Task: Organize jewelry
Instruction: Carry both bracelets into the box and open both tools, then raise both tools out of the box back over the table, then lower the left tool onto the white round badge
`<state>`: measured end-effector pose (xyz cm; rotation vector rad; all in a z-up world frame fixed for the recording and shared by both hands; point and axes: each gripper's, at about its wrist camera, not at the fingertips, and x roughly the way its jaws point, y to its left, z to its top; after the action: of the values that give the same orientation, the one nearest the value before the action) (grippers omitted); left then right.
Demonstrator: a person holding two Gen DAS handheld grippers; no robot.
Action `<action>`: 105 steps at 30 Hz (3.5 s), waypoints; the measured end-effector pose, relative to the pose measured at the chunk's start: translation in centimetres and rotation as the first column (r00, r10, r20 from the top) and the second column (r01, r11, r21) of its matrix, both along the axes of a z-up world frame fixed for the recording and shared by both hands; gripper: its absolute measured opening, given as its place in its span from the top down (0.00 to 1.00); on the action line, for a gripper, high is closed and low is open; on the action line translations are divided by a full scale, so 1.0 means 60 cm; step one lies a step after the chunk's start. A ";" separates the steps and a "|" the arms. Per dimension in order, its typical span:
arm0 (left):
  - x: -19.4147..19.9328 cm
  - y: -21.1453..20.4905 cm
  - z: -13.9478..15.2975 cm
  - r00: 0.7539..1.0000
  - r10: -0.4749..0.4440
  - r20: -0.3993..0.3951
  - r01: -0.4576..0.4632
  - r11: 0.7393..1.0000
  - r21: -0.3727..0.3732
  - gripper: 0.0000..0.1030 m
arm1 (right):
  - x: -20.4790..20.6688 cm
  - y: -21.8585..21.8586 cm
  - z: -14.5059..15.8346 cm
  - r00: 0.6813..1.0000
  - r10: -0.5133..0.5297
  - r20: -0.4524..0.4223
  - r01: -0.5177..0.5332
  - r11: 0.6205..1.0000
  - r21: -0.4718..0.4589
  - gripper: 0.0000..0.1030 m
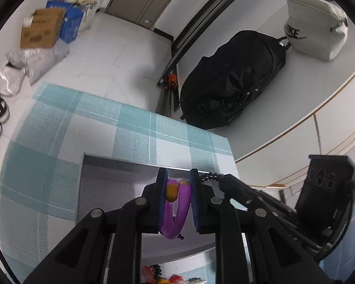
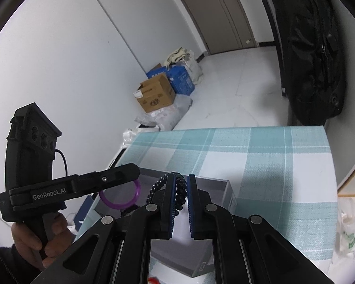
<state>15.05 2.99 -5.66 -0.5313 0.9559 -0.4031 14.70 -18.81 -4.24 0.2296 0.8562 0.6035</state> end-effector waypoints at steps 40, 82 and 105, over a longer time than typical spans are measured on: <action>-0.091 0.041 0.033 0.987 0.137 0.087 -0.150 0.974 0.167 0.47 | -0.080 -0.020 0.044 0.983 -0.008 0.186 0.003 1.000 0.027 0.19; -0.220 -0.049 -0.057 0.993 -0.006 -0.122 0.062 0.883 0.465 0.37 | -0.226 -0.045 0.025 0.989 -0.063 0.132 0.075 0.993 -0.087 0.00; -0.201 -0.047 -0.072 0.989 -0.091 -0.113 0.124 0.934 0.334 0.64 | -0.217 -0.058 0.020 0.993 -0.087 0.077 0.091 0.995 -0.047 0.00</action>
<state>2.96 0.17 -9.96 -0.1841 1.1241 -0.3024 1.69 -22.29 -3.02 0.1970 0.7839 0.5036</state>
